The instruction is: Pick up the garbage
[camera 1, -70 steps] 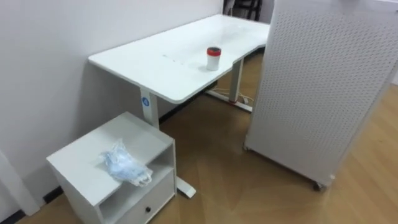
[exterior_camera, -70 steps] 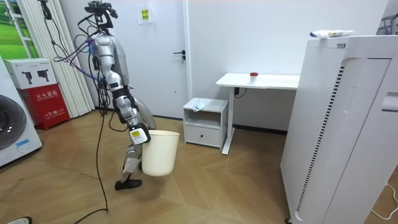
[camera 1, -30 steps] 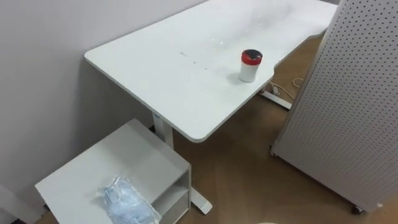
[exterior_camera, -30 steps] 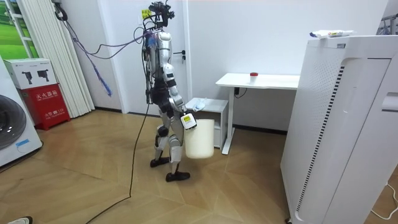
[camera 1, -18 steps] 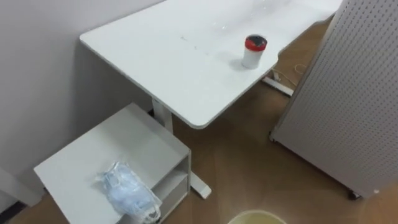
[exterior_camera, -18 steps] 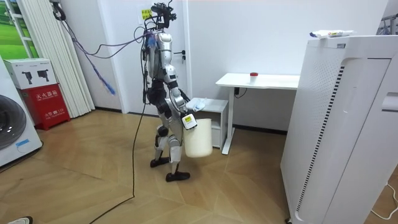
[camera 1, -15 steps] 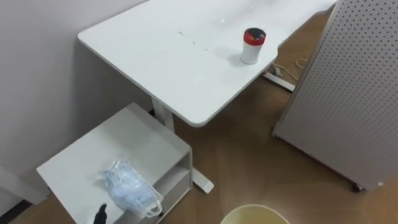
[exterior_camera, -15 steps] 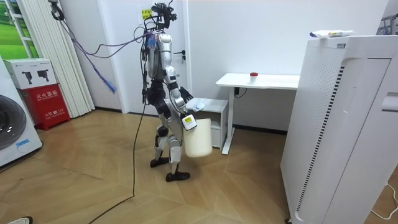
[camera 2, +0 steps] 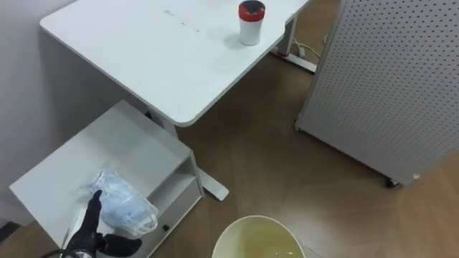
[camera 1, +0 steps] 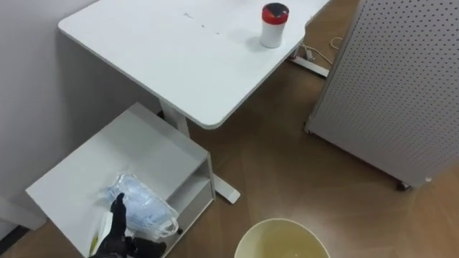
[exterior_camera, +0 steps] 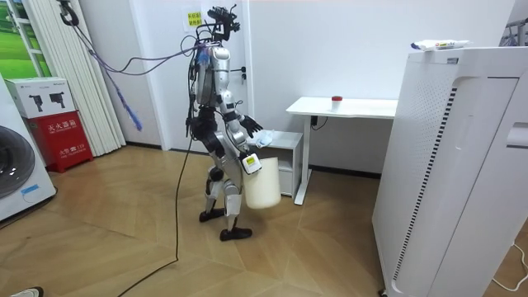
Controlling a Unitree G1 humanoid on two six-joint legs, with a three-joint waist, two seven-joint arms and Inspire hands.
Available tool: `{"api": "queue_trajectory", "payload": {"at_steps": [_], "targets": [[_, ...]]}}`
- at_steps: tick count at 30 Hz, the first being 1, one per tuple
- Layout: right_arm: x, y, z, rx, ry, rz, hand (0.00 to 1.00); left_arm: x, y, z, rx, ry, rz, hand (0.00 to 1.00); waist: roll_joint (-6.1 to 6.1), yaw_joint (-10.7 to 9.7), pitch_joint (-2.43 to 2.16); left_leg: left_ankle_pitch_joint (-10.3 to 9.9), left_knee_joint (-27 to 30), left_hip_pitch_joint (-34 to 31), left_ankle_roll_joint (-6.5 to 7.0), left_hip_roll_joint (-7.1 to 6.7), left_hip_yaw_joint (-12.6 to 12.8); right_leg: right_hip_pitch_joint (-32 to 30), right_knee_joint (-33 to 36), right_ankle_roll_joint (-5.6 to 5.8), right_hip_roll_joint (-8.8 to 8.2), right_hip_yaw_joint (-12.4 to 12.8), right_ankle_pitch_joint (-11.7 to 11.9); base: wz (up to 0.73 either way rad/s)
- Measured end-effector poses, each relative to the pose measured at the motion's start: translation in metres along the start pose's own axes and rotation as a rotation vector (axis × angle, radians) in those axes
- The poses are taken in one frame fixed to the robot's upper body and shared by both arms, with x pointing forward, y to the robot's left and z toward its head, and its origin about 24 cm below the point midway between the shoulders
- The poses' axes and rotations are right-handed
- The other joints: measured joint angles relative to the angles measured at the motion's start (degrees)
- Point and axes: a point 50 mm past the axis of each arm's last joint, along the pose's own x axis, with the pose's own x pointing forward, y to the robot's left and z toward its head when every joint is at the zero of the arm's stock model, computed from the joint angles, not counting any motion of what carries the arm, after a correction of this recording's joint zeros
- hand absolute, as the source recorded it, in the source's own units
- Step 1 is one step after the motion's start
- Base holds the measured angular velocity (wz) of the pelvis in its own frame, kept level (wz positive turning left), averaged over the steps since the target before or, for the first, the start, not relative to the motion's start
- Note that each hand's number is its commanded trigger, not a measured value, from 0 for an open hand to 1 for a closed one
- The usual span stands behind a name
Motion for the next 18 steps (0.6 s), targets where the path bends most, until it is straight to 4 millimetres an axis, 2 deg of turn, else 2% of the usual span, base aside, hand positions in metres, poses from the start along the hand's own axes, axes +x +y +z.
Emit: {"api": "queue_trajectory", "payload": {"at_steps": [2, 5, 6, 7, 9, 13, 18], "targets": [[0.001, 0.001, 0.005, -0.005, -0.013, 0.003, 1.00, 0.002, 0.001, 0.004, 0.005, -0.012, 0.005, 0.00, -0.03, -0.16, 0.15, -0.06, 0.95, -1.47, 0.07, -0.10, -0.02, -1.26, 0.62, -0.02, -0.25, 0.00, 0.01, 0.06], [0.003, 0.003, 0.013, -0.025, -0.030, 0.013, 1.00, 0.006, 0.001, 0.013, 0.016, -0.038, 0.005, 0.00, -0.13, -0.40, 0.91, -0.26, 2.02, -2.89, 0.38, -0.21, 0.05, -2.42, 1.72, -0.04, -0.65, -0.01, 0.02, 0.03], [0.004, 0.004, 0.016, -0.035, -0.037, 0.017, 1.00, 0.007, 0.001, 0.016, 0.021, -0.045, 0.004, 0.00, -0.08, -0.52, 1.42, -0.49, 2.51, -3.22, 0.46, -0.20, 0.04, -2.54, 1.93, -0.04, -0.69, -0.04, 0.02, 0.00], [0.005, 0.006, 0.019, -0.037, -0.042, 0.022, 1.00, 0.007, 0.001, 0.017, 0.023, -0.045, 0.010, 0.00, -0.16, -0.55, 1.52, -0.72, 3.08, -3.75, 0.50, -0.15, 0.11, -3.17, 2.48, -0.04, -0.69, 0.22, 0.02, -0.03], [0.006, 0.008, 0.023, -0.047, -0.052, 0.030, 1.00, 0.007, 0.002, 0.015, 0.028, -0.034, 0.025, 0.00, -0.16, -0.57, 1.52, -1.13, 4.32, -4.79, 0.51, 0.01, 0.24, -4.30, 3.38, -0.05, -0.62, 0.54, 0.02, -0.11], [0.006, 0.015, 0.026, -0.049, -0.067, 0.048, 1.00, 0.008, 0.008, 0.011, 0.061, -0.029, 0.053, 0.00, -0.17, -0.69, 1.59, -2.08, 7.25, -7.46, 0.27, 1.24, 0.22, -5.73, 3.66, -0.55, 0.42, 0.38, 0.33, -0.04], [0.007, 0.016, 0.034, -0.051, -0.091, 0.055, 1.00, 0.012, 0.014, 0.018, 0.114, -0.063, 0.094, 0.00, -0.29, -1.00, 1.61, -2.08, 8.67, -10.60, 0.28, 1.15, 0.30, -8.93, 5.23, -0.67, 0.15, 0.62, 0.36, 0.00]]}}
